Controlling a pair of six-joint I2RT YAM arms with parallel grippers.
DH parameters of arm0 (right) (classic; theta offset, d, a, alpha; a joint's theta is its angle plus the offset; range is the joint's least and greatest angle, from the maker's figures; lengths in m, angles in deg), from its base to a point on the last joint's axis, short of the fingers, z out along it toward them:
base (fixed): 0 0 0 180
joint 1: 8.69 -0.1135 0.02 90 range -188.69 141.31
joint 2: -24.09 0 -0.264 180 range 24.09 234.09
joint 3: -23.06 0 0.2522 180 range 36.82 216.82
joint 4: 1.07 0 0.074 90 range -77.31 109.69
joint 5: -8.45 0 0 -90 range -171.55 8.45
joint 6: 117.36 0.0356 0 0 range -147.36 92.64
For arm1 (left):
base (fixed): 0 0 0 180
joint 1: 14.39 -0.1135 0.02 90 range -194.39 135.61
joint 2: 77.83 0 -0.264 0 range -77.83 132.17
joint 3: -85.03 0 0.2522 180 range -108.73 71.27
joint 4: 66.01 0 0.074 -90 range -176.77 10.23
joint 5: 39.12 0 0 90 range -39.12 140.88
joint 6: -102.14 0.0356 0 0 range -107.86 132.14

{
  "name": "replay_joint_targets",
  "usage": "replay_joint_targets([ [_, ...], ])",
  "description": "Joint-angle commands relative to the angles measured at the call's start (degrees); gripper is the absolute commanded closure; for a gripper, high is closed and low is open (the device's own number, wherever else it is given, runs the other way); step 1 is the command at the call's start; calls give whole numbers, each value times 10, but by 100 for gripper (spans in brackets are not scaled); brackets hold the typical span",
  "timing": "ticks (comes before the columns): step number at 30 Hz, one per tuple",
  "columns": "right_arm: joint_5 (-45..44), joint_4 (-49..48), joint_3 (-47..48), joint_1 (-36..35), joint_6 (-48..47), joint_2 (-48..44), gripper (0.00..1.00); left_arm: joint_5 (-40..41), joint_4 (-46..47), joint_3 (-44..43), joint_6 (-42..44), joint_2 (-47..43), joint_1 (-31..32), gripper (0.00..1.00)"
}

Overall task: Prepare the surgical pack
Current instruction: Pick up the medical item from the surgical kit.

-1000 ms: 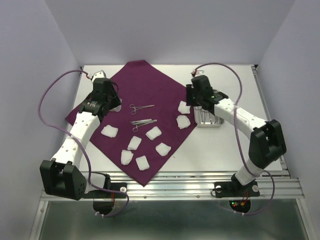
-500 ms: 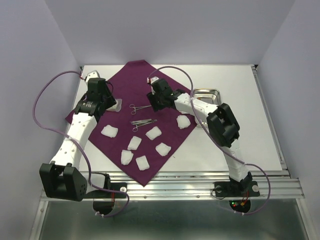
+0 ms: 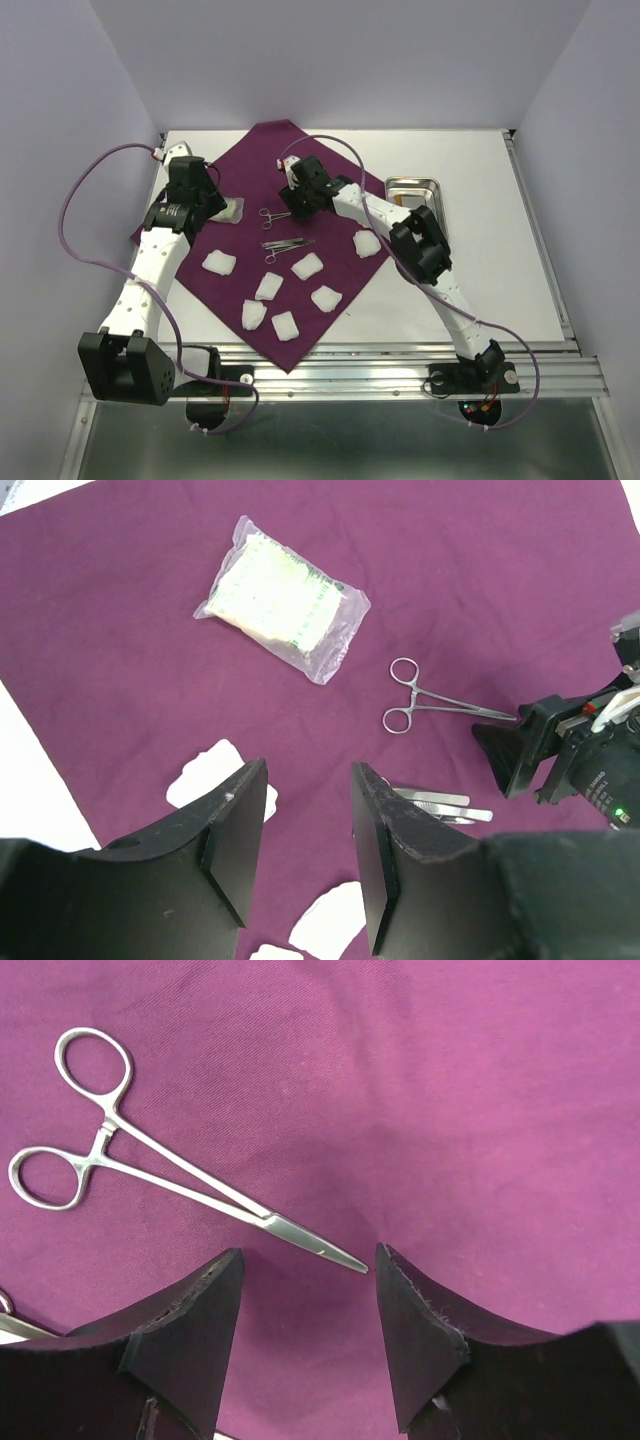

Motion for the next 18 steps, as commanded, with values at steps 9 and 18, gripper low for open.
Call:
replay_joint_targets([
  [9,49,1,13,1,-16,27,48,5,0,-4,6,-8,-5,50],
  [18,31,-7,-43,-20,-23,-17,74,3,4,2,4,-12,-5,50],
])
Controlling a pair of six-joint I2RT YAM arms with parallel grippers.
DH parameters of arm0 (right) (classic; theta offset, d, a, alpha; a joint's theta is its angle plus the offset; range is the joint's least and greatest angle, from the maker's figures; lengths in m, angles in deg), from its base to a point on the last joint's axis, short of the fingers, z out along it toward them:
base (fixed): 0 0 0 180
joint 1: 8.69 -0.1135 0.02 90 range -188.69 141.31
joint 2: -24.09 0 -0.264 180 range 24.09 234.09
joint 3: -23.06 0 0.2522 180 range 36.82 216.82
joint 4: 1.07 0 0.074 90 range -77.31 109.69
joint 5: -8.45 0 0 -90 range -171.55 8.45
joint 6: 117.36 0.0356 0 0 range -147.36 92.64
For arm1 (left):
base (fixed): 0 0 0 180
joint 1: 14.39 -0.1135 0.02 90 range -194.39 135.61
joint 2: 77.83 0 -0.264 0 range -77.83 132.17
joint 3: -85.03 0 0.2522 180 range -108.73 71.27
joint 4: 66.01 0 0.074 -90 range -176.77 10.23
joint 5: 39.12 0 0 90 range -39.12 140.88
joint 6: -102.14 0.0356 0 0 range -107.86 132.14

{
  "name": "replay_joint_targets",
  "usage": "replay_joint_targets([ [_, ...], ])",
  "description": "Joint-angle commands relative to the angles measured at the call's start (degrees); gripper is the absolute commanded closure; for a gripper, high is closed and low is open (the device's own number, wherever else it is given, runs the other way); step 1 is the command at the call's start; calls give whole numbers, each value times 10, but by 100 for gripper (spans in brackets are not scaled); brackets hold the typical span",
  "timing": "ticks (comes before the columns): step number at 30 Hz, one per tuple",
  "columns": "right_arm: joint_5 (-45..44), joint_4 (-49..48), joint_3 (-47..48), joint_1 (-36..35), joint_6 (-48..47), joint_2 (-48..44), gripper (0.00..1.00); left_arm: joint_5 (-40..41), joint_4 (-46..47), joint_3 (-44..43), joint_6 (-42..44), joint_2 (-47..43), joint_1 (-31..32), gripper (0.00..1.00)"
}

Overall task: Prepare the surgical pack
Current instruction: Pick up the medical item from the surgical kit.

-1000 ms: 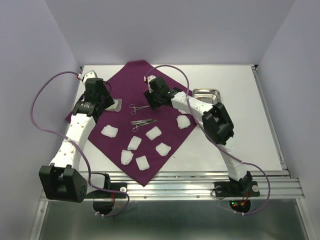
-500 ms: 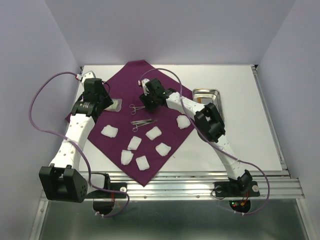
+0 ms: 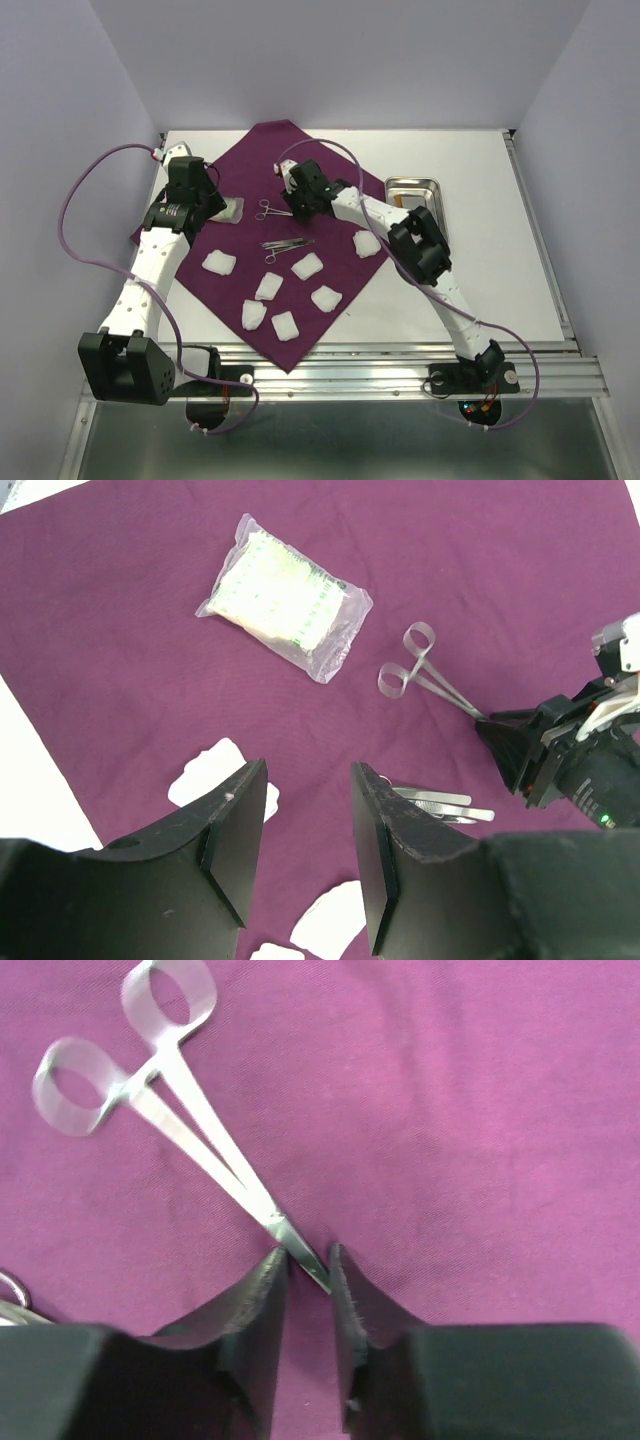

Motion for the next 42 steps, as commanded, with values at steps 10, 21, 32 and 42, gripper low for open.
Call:
replay_joint_targets([
  [10,-20,33,-62,-41,27,-75,91,3,10,11,6,-17,-4,50],
  [21,-77,64,-6,-46,78,-33,59,6,14,21,12,-24,-5,50],
  [32,-74,55,-2,-51,80,6,67,4,15,19,12,-23,-5,50],
  [42,-94,55,-1,-51,80,-33,99,4,15,23,13,-30,-8,50],
])
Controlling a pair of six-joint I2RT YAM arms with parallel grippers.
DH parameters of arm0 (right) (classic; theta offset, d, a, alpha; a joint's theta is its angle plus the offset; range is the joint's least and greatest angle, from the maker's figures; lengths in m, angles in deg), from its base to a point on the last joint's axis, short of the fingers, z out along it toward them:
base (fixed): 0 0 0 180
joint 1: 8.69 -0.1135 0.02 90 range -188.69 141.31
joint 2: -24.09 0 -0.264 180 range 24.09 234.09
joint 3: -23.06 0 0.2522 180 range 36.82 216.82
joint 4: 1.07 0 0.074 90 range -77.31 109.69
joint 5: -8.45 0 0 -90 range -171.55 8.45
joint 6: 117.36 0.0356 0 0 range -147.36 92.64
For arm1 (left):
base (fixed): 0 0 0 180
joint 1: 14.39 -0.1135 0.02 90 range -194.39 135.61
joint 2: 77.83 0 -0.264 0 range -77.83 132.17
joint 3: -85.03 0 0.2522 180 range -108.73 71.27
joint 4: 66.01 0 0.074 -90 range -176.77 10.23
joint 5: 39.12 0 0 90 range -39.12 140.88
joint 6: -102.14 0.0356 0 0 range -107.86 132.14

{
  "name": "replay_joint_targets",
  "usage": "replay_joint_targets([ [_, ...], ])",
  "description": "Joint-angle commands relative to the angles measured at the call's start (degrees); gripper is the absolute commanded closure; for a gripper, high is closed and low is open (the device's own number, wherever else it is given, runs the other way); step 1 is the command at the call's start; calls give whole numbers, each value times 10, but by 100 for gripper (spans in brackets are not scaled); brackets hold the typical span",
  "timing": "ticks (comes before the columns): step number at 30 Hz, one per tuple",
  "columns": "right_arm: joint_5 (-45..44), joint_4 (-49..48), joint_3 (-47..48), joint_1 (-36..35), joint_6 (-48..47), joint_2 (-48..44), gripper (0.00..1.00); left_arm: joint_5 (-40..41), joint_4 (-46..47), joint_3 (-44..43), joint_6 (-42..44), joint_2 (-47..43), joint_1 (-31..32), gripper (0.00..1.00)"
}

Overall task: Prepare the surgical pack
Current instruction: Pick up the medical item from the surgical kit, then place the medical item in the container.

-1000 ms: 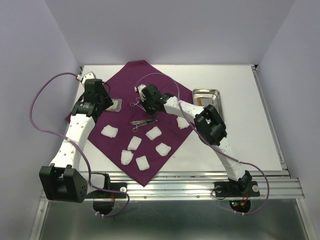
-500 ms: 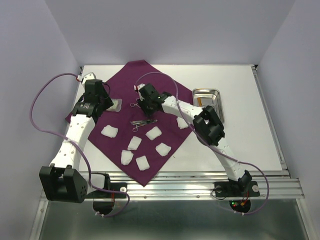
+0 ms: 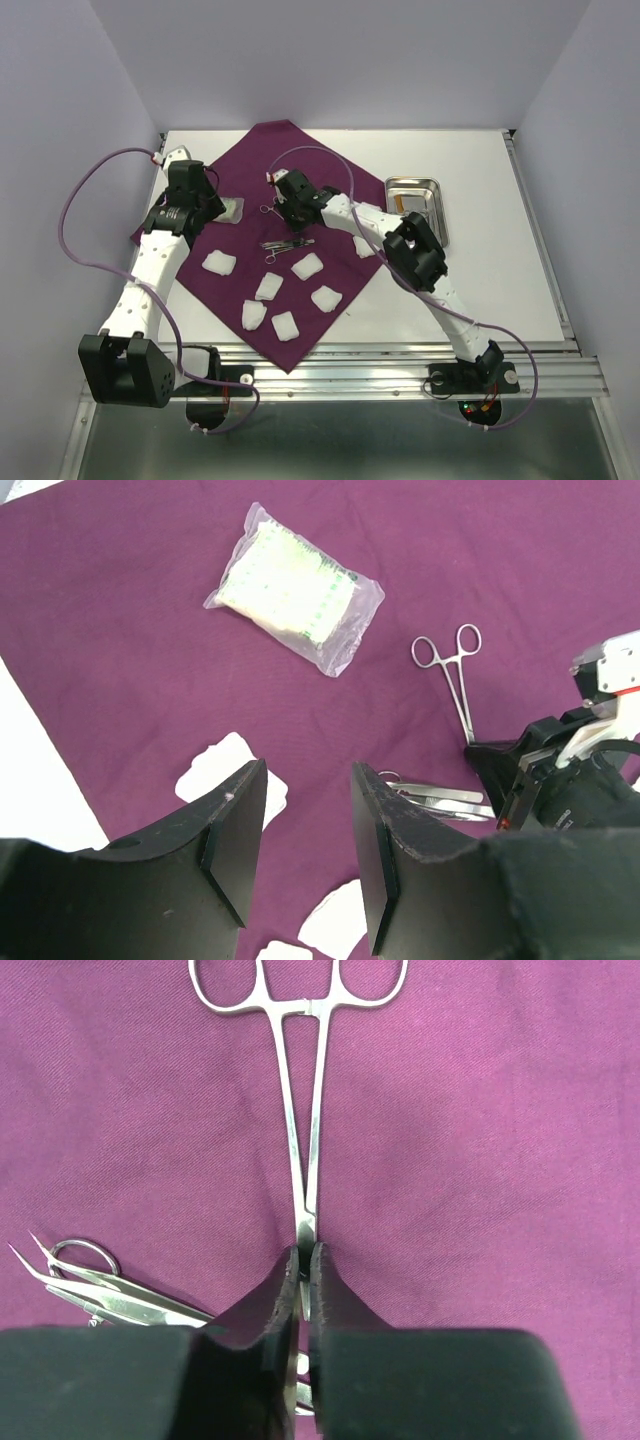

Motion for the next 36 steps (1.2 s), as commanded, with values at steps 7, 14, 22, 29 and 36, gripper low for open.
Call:
replay_joint_targets([
  [7,-35,-33,-24,-5,8,-94,99,4,9,3,11,-31,-6,50],
  [14,-67,-33,-45,-5,14,-137,99,3,9,9,13,-41,-9,50],
  [22,-122,-44,-152,18,35,-252,99,-1,9,5,17,-44,-11,50],
  [29,-131,-64,-326,117,67,-410,99,-9,10,-1,16,-40,-11,50],
  [36,-120,-67,-466,220,81,-502,99,-17,18,-8,14,-34,-11,50],
])
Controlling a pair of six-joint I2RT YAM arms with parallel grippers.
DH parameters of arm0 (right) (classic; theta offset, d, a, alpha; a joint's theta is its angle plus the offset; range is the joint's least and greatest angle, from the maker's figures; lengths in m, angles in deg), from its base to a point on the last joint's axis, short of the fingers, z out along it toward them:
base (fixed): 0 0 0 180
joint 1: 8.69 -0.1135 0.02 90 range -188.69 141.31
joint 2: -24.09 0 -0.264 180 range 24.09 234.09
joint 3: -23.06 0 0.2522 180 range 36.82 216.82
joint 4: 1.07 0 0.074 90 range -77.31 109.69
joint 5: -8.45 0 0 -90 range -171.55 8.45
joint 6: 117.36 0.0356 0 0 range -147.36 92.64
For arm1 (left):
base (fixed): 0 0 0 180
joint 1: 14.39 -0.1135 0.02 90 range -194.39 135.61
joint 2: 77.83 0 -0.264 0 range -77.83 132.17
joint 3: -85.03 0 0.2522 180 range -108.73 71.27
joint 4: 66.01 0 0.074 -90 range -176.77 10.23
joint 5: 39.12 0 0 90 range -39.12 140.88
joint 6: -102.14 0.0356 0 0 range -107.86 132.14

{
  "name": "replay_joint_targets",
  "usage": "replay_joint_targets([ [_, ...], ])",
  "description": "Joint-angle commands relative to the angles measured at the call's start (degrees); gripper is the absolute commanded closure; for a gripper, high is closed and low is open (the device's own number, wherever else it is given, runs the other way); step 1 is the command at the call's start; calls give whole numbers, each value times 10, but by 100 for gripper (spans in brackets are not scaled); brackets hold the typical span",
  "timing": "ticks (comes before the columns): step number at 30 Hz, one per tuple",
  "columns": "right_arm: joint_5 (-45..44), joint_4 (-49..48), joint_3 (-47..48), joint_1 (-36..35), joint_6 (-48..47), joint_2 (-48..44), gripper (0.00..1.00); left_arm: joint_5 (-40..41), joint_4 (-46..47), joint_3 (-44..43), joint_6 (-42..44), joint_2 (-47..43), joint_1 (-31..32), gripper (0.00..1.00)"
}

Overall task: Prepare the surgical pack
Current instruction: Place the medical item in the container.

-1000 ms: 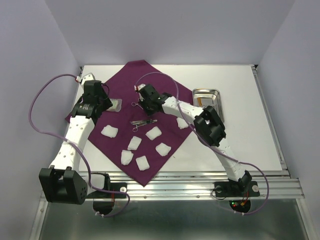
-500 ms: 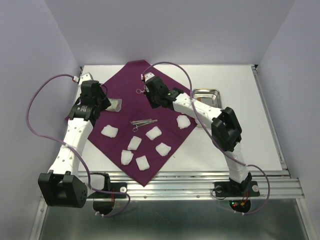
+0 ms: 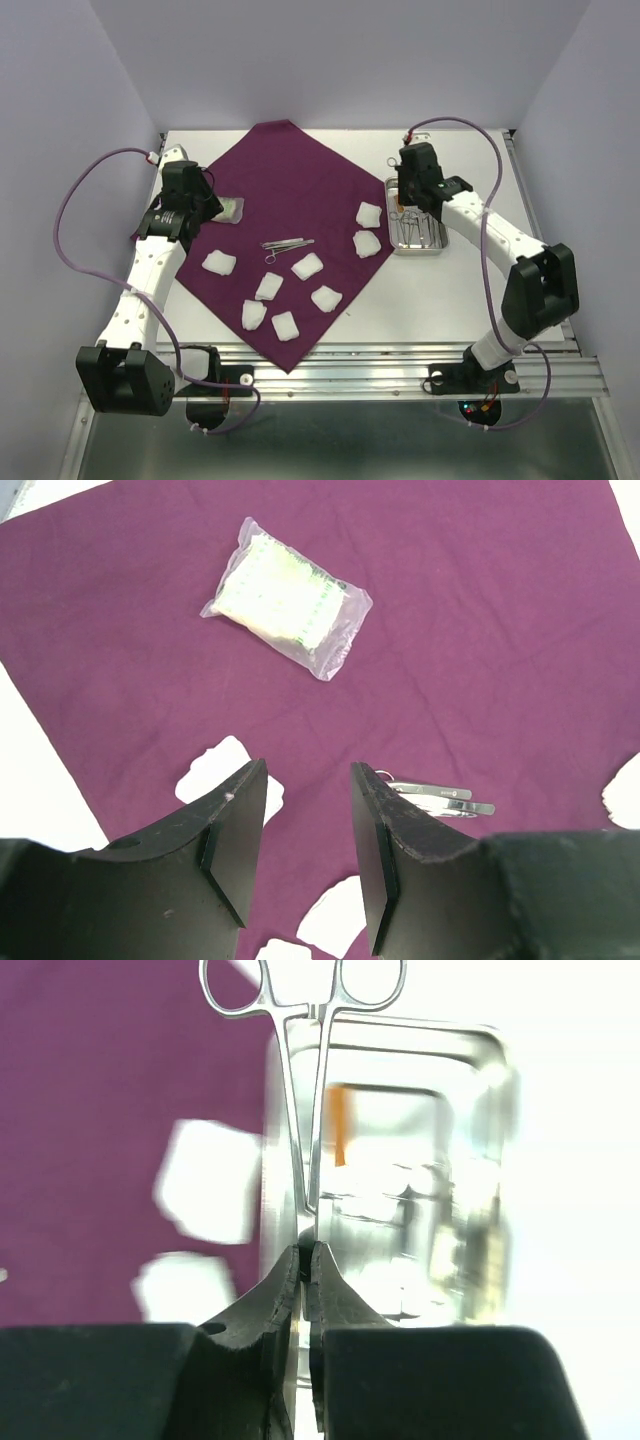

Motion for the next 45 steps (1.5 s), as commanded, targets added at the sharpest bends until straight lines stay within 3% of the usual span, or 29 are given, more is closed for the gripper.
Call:
replay_joint_targets([
  [1,-1,-24,-65,28,18,-41,99,-5,17,-11,6,-5,-3,50],
  [9,11,-52,-147,46,38,-38,99,-12,25,-1,5,-2,-3,51],
  [24,33,-69,-185,46,58,2,99,-8,21,4,2,-4,-3,51],
  [26,35,-69,-188,46,58,-3,94,-10,21,3,1,-3,-3,51],
  [27,35,-69,-191,46,59,-5,88,-10,22,3,1,-2,-3,51],
  [28,35,-69,-193,46,59,-10,72,-10,21,3,2,-2,-3,51],
  [30,30,-66,-193,46,57,-26,55,-10,22,1,1,-1,-3,51],
  [31,29,-64,-189,46,55,-32,52,-10,21,1,2,0,-3,51],
  [39,56,-42,-126,31,41,-65,48,-11,25,0,0,5,-3,51],
  [45,63,-43,-29,-89,-17,6,44,-7,22,1,-1,10,-3,51],
])
